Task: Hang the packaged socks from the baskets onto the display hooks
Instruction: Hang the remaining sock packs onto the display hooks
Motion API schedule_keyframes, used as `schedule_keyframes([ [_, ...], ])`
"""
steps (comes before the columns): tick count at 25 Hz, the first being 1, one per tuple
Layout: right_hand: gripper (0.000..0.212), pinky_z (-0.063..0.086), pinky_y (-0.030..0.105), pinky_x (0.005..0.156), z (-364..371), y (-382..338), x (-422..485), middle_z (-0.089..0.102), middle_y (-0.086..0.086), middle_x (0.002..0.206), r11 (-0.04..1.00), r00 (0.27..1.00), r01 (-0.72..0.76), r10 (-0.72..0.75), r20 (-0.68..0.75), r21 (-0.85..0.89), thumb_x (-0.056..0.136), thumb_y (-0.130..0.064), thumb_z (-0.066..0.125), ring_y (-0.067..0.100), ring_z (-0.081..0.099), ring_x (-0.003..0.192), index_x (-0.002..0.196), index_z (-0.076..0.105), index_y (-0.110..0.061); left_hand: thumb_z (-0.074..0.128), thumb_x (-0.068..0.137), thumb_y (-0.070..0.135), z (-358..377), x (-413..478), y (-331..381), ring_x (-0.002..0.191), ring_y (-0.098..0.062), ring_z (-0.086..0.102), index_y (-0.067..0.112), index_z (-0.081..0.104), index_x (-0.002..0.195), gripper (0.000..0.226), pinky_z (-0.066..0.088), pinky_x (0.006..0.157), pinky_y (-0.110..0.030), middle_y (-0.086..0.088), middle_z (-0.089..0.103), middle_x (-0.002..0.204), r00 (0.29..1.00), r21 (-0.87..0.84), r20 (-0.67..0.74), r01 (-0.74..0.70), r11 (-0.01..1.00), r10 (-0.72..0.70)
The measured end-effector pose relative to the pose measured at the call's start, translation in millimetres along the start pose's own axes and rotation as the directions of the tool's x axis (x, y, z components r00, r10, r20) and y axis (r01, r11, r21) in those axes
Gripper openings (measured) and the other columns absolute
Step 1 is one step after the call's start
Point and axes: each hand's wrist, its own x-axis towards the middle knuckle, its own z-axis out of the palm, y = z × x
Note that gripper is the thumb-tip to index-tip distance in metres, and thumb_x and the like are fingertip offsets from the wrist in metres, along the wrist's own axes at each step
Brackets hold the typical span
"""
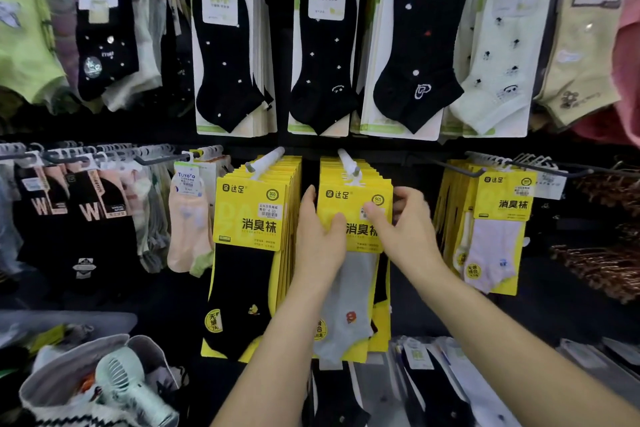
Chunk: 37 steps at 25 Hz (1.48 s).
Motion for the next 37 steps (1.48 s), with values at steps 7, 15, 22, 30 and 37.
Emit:
schedule_keyframes([
  [7, 0.029, 0.042, -0.001, 0.062, 15.7, 6.7, 6.2, 0.057, -0.022, 0.099, 0.960, 0.985, -0.024, -0.024, 0.168, 0.280, 0.097, -0.023, 0.047, -0.023, 0.054, 0.081, 0.124, 0.038, -0.028, 0.048, 0.089, -0.004, 9.9, 5.3, -6.3, 0.097, 0.002, 0.060, 0.009, 0.043, 0.134, 0.047, 0.047, 0.076, -0.007, 0.000, 0.062, 0.114, 0.996, -0.164, 0.075, -0.029, 0.986, 0.042],
  [15, 0.060, 0.040, 0.003, 0.073, 18.3, 17.5, 5.1, 0.053, -0.025, 0.111, 0.972, 0.985, 0.053, -0.089, 0.151, 0.228, 0.097, -0.029, 0.046, -0.010, 0.053, 0.096, 0.148, 0.014, -0.027, 0.049, 0.092, 0.002, 9.7, 7.1, -10.1, 0.121, -0.016, 0.052, 0.013, 0.028, 0.145, 0.058, 0.043, 0.104, -0.035, -0.006, 0.053, 0.133, 0.994, -0.198, 0.106, -0.006, 0.980, 0.028],
  [22, 0.060, 0.040, 0.006, 0.087, 28.8, 23.0, -7.9, 0.050, -0.010, 0.131, 0.954, 0.984, 0.000, -0.053, 0.172, 0.299, 0.098, -0.022, 0.042, -0.002, 0.051, 0.110, 0.149, 0.012, -0.017, 0.049, 0.095, 0.016, 2.7, 2.7, -16.6, 0.119, -0.011, 0.054, 0.017, 0.034, 0.143, 0.049, 0.042, 0.105, -0.033, 0.000, 0.058, 0.129, 0.989, -0.190, 0.147, 0.033, 0.981, -0.005],
  [30, 0.049, 0.039, 0.000, 0.081, 25.4, 30.7, -22.4, 0.051, -0.024, 0.120, 0.911, 0.954, -0.115, -0.010, 0.299, 0.396, 0.098, -0.023, 0.042, -0.017, 0.049, 0.103, 0.143, 0.024, -0.025, 0.049, 0.095, 0.023, -3.6, 1.2, -19.5, 0.112, -0.007, 0.058, 0.020, 0.043, 0.137, 0.042, 0.047, 0.097, -0.027, 0.003, 0.061, 0.124, 0.984, -0.176, 0.174, 0.073, 0.982, -0.042],
  [37, 0.058, 0.043, 0.027, 0.100, 28.4, 32.2, -27.5, 0.053, -0.011, 0.128, 0.846, 0.935, -0.235, 0.061, 0.350, 0.478, 0.097, -0.023, 0.046, 0.001, 0.052, 0.114, 0.147, 0.016, -0.024, 0.052, 0.093, 0.028, -5.7, -16.6, -35.3, 0.121, -0.012, 0.052, 0.020, 0.040, 0.139, 0.048, 0.042, 0.103, -0.032, 0.003, 0.057, 0.129, 0.984, -0.089, 0.145, 0.112, 0.990, -0.098],
])
